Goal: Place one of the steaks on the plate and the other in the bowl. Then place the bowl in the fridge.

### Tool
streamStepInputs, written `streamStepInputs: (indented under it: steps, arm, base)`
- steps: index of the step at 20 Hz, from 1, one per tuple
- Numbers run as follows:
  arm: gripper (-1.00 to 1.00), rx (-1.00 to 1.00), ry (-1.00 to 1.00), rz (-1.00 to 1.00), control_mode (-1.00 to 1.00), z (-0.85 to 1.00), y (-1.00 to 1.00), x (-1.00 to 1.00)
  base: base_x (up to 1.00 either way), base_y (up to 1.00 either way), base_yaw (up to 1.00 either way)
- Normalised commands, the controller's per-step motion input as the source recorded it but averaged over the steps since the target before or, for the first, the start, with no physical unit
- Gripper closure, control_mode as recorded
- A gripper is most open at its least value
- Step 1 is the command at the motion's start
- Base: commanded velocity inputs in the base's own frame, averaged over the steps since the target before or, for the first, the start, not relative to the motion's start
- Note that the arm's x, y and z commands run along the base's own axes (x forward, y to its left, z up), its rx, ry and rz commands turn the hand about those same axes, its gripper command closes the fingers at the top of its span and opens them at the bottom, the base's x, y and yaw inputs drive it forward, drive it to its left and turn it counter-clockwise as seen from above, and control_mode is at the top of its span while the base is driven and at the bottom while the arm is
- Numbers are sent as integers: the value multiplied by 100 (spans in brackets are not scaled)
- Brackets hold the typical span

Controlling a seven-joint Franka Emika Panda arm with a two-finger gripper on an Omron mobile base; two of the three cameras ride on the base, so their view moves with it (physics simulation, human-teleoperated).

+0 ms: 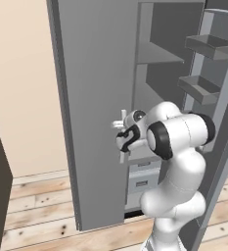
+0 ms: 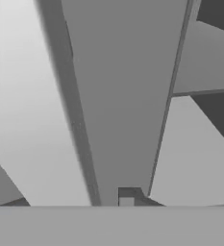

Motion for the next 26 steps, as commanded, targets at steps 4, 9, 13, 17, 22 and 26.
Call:
streamStepInputs:
  steps: [4, 9, 13, 17, 22, 26]
  arm:
    - [100, -2, -5, -16, -100, 0, 29, -64]
    - [100, -9, -2, -17, -100, 0, 53, -60]
    - [100, -10, 0, -24, -100, 0, 80, -56]
    - [100, -7, 0, -26, -100, -1, 82, -66]
    - [100, -3, -2, -25, -100, -9, 74, -66]
    - [100, -6, 2, -22, -100, -4, 49, -14]
  base:
    - [0, 0, 0]
    - [0, 0, 0]
    - [0, 0, 0]
    - [0, 0, 0]
    - [0, 0, 0]
    - [0, 0, 0]
